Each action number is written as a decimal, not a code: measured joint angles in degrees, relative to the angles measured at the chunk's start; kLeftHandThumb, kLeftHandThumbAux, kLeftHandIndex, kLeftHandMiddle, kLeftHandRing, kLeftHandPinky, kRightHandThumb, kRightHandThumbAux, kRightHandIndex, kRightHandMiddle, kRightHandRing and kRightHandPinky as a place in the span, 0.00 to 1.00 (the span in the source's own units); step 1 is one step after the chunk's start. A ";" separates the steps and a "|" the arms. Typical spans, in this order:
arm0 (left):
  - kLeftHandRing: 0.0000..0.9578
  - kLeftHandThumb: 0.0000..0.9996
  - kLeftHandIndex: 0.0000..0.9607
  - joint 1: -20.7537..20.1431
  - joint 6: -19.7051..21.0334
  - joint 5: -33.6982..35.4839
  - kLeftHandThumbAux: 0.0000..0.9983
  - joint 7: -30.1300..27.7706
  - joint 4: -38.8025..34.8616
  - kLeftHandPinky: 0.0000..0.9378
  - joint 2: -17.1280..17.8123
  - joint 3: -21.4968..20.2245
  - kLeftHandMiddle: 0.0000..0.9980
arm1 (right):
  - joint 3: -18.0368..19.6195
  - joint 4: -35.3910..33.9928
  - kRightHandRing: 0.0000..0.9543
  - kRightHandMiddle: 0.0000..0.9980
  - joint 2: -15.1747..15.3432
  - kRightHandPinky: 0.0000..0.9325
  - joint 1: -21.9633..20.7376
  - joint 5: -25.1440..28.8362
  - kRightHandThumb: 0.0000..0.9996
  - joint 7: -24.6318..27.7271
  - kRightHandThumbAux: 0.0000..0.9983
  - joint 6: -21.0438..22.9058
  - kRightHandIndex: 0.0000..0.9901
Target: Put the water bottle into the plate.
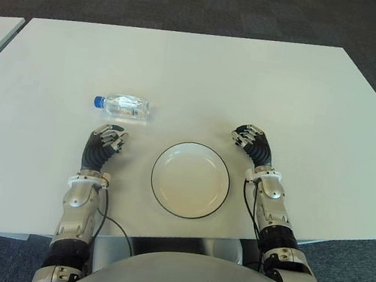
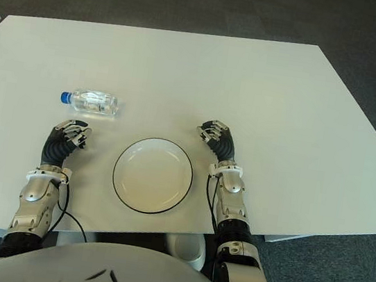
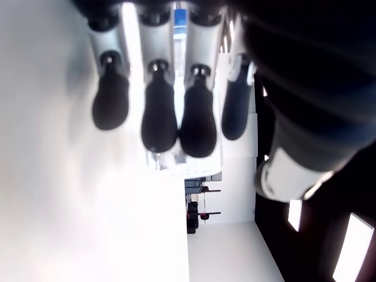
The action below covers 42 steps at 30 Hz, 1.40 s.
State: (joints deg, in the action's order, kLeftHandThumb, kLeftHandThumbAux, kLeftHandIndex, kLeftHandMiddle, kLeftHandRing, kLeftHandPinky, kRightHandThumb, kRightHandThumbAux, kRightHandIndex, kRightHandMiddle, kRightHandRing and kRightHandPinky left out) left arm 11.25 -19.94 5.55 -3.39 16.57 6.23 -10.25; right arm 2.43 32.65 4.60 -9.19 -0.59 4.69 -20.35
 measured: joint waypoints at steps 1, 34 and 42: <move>0.73 0.70 0.45 0.00 0.12 -0.02 0.72 0.00 -0.06 0.73 0.00 0.00 0.71 | -0.01 0.00 0.52 0.49 0.00 0.53 0.00 0.00 0.71 0.00 0.73 0.00 0.43; 0.73 0.70 0.45 0.67 -15.27 -19.64 0.72 14.10 -2.75 0.71 0.22 -0.15 0.71 | -0.40 -0.46 0.51 0.48 0.00 0.53 0.07 -0.14 0.71 -0.70 0.73 0.12 0.43; 0.52 0.70 0.44 -0.07 -10.52 -41.53 0.72 30.34 -7.31 0.51 3.14 0.24 0.51 | -0.73 -0.62 0.51 0.48 0.06 0.53 0.13 -0.58 0.71 -1.28 0.74 0.13 0.43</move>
State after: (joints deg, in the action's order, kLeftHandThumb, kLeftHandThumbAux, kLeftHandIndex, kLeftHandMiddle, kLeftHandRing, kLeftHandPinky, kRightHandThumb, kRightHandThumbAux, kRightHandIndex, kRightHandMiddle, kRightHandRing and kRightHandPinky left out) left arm 11.18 -30.45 -35.98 26.95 9.26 9.36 -10.01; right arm 1.70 32.03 4.66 -9.06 -1.17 3.41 -20.22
